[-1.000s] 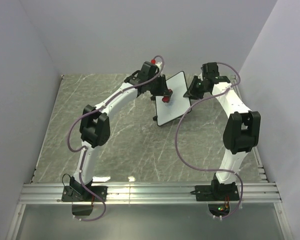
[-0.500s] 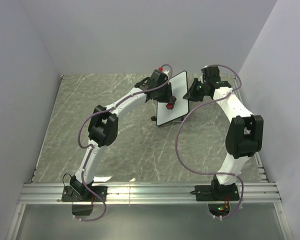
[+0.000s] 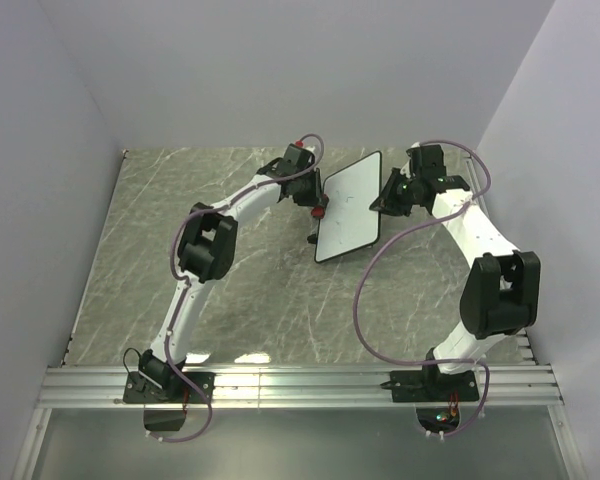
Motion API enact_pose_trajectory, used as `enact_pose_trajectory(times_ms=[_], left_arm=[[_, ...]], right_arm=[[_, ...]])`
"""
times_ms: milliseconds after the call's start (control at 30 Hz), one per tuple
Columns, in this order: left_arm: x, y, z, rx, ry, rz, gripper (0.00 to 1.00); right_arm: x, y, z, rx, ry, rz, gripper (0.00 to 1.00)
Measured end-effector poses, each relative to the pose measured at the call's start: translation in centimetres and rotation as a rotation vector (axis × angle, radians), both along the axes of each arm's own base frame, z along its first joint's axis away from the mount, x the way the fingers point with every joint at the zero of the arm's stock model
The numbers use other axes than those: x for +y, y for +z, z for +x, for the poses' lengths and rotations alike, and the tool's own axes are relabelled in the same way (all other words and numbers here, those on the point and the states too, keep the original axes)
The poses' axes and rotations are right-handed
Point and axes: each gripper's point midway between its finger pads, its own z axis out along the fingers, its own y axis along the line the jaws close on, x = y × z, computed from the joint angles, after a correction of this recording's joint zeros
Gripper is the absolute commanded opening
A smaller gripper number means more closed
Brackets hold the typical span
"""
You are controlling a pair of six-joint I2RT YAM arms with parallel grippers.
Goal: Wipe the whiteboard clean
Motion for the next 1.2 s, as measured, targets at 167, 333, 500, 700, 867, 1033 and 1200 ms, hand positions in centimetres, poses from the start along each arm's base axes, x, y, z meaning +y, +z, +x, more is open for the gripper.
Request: enact_pose_trajectory(times_ms=[167,333,500,700,867,1033,1200], left_arm=[[-0.7,0.4,-0.5,-0.016,-0.027,-0.02,0.0],[-2.8,3.1,-3.5,-0.024,-0.074,-0.118,0.0],[-6.5,7.9,-7.4,-0.036,-0.154,-0.265,0.0],[-8.4,10.7,-8.9,-0.054,-0.204,-0.355,0.0],[-6.6,8.5,-5.5,-0.036,-0.161,-0.362,0.0],[-4.2,4.7,0.4,-0.022,-0.082,-0.347,0.0],[-2.3,2.2,3.1,-0.007,-0.034,-0.341,0.0]], right_arm=[[0.0,0.1,-0.3,0.005,-0.006,-0.006,0.0],[0.1,0.1,-0.4,0.02,-0.006,0.003,0.0],[0.5,0.2,-0.1,0.03,0.003,0.021,0.0],[0.6,0.2,-0.1,0.031,0.008,0.03,0.0],[0.8,0.2,-0.2,0.024,0.016,0.041,0.0],[0.8,-0.2,-1.0,0.017,0.015,0.052,0.0],[1.1,-0.3,-2.3,0.016,0.025,0.054,0.0]])
